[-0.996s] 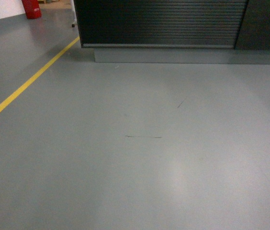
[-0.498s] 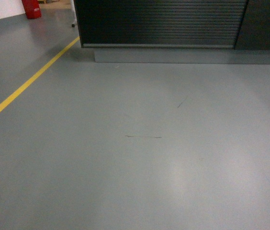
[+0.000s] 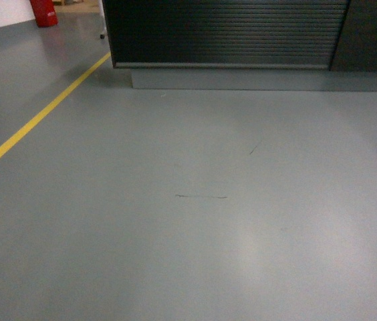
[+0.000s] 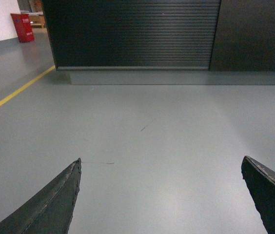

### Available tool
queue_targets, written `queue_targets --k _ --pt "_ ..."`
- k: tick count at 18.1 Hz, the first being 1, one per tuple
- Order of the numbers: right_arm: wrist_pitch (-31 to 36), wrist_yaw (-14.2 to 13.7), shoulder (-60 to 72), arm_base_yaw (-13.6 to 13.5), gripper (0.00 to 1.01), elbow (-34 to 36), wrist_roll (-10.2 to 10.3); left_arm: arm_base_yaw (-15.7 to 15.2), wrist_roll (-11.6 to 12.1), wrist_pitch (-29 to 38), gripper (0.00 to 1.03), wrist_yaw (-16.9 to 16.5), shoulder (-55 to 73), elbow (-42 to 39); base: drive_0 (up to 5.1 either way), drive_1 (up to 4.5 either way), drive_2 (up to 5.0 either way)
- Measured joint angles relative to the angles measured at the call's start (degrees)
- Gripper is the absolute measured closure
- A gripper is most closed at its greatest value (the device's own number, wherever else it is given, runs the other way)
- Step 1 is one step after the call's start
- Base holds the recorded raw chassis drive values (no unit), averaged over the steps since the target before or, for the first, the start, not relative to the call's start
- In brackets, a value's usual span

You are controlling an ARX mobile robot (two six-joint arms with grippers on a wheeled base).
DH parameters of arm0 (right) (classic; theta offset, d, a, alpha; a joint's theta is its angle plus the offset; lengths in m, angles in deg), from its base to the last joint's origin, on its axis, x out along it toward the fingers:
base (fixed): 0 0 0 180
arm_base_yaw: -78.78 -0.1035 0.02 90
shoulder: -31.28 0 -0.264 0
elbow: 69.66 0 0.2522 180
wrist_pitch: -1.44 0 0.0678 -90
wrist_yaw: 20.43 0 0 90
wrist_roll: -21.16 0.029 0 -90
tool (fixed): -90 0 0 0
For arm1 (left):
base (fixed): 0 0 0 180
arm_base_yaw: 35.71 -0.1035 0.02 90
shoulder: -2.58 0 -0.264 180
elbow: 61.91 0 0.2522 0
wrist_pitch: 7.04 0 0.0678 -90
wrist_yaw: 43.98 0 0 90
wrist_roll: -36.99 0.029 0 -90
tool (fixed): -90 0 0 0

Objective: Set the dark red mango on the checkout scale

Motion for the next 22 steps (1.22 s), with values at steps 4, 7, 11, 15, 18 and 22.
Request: queue_targets --k 4,7,11,15,18,22 --pt "-0.02 0.0 0.0 0.0 0.03 0.0 0.0 0.0 0.0 0.0 0.05 0.0 0.0 0.0 0.0 3.18 -3.3" --pt "0.0 0.0 0.0 0.0 0.03 0.0 0.0 0.0 0.0 -0.02 0.05 0.0 0.0 0.0 0.0 3.48 -3.5" --pt "-0.04 0.0 0.0 0.0 0.03 0.0 0.0 0.0 0.0 -0.2 0.05 0.0 0.0 0.0 0.0 3.48 -3.5" --pt "-0.15 0.0 0.0 0.0 0.03 0.0 -0.02 0.0 0.0 0.04 0.05 -0.02 0.0 0.0 0.0 3.48 -3.5" --pt "-0.13 0.0 0.0 0.0 0.03 0.0 0.0 0.0 0.0 0.13 0.05 0.0 0.0 0.0 0.0 3.48 -3.5" --pt "0.04 0.02 0.0 0.0 0.03 0.0 0.0 0.0 0.0 -0.13 0.05 0.0 0.0 0.0 0.0 3.48 -3.5"
